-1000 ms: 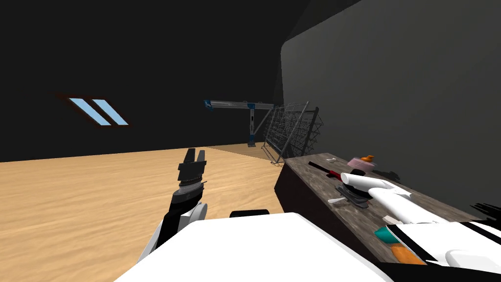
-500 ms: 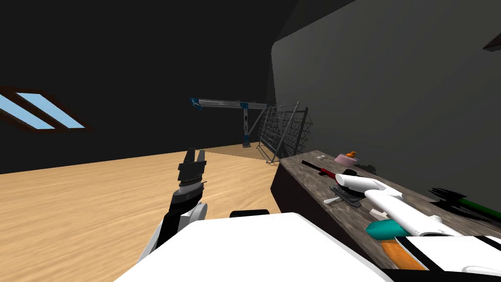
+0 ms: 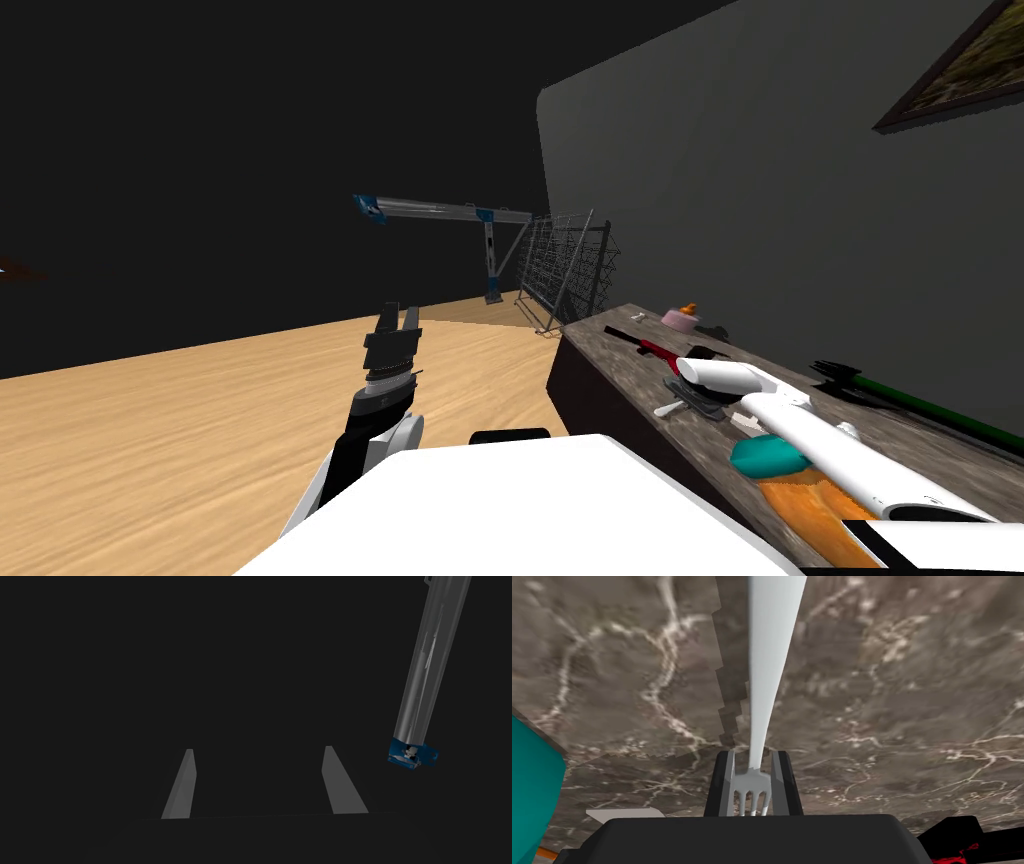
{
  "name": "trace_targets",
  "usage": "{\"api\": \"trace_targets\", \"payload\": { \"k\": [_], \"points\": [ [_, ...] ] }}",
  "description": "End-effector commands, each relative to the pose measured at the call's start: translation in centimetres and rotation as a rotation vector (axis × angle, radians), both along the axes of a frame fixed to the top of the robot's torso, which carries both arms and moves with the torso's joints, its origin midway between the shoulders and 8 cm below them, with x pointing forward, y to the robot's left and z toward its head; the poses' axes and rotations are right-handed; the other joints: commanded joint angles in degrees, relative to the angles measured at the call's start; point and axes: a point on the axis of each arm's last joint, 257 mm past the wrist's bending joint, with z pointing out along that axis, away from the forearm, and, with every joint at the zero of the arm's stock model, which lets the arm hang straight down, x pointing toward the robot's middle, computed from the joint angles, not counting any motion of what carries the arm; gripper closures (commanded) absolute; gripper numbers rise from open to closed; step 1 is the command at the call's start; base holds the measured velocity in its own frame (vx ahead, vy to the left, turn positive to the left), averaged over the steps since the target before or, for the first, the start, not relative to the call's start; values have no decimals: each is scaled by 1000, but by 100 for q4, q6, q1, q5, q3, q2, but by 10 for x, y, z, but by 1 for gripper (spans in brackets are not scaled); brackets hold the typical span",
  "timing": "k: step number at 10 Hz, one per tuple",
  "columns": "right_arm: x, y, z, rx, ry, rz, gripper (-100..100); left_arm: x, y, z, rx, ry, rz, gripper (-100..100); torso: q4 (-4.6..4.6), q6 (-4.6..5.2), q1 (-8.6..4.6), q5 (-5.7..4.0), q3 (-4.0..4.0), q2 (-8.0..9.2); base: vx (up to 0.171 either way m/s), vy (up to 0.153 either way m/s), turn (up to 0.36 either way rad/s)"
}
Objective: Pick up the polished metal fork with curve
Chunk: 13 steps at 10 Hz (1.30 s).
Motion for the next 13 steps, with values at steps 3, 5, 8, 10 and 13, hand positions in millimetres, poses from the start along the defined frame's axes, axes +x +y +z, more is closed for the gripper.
{"api": "trace_targets", "payload": {
  "k": [3, 5, 8, 10, 13],
  "points": [
    [3, 19, -2, 3, 15, 58, 100, 0, 0, 0, 0, 0, 0, 0, -1, 9, -13, -3, 1, 1, 113, -45, -215],
    [22, 30, 5, 2, -14, 107, 100, 0, 0, 0, 0, 0, 0, 0, 3, -32, -7, -12, 0, -1, 43, 4, 0],
    [15, 47, 3, 4, 3, 141, 100, 0, 0, 0, 0, 0, 0, 0, 0, -9, -12, -13, 1, 1, 85, -11, -202],
    [32, 60, 10, 3, -26, 188, 100, 0, 0, 0, 0, 0, 0, 0, 2, -40, -13, -15, -4, -7, 51, -4, -5],
    [25, 78, 11, 4, -16, 225, 100, 0, 0, 0, 0, 0, 0, 0, -2, -28, -15, -15, -9, -17, 116, -8, -238]
  ]
}}
